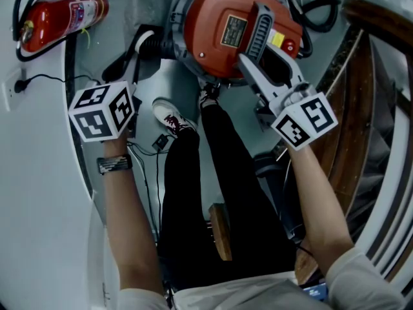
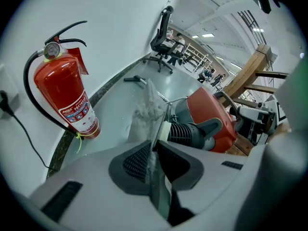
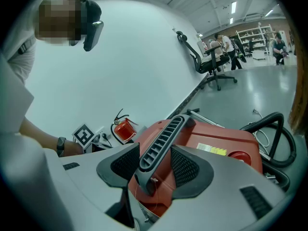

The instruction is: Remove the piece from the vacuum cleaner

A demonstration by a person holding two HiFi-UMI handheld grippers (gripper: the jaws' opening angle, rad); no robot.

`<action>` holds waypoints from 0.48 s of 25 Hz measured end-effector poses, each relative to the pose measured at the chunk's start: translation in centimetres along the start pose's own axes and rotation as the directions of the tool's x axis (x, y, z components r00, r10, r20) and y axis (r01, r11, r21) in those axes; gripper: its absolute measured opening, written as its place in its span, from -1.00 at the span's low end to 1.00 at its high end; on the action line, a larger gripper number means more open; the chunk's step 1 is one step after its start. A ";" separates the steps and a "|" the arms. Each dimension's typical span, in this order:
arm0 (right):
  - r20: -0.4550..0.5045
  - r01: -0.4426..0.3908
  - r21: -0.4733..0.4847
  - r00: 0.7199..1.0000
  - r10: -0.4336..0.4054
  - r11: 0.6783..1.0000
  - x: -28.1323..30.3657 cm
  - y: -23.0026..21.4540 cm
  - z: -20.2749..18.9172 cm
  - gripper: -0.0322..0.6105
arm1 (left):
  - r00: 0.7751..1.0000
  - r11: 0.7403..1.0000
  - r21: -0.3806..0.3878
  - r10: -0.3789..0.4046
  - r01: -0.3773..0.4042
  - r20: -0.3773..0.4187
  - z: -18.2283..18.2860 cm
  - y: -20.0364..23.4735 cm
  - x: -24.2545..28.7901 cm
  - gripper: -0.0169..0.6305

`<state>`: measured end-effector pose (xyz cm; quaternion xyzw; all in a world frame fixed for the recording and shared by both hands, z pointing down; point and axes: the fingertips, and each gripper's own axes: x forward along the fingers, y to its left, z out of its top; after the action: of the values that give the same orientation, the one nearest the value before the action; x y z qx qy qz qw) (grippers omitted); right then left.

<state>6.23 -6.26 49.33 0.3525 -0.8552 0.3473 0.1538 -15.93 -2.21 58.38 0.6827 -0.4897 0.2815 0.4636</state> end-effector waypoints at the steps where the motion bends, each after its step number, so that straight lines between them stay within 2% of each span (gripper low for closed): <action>1: 0.000 0.000 0.000 1.000 0.000 1.000 0.0 0.0 0.0 -0.25 | 1.000 1.000 -0.001 0.000 0.000 -0.001 0.0 0.0 0.0 -0.79; 12: 0.000 0.000 -0.001 1.000 0.000 1.000 0.0 0.0 0.0 -0.25 | 1.000 1.000 -0.006 -0.004 0.004 -0.003 0.0 0.1 0.1 -0.79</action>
<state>6.22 -6.25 49.32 0.3525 -0.8553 0.3471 0.1540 -16.00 -2.26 58.50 0.6820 -0.4883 0.2801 0.4669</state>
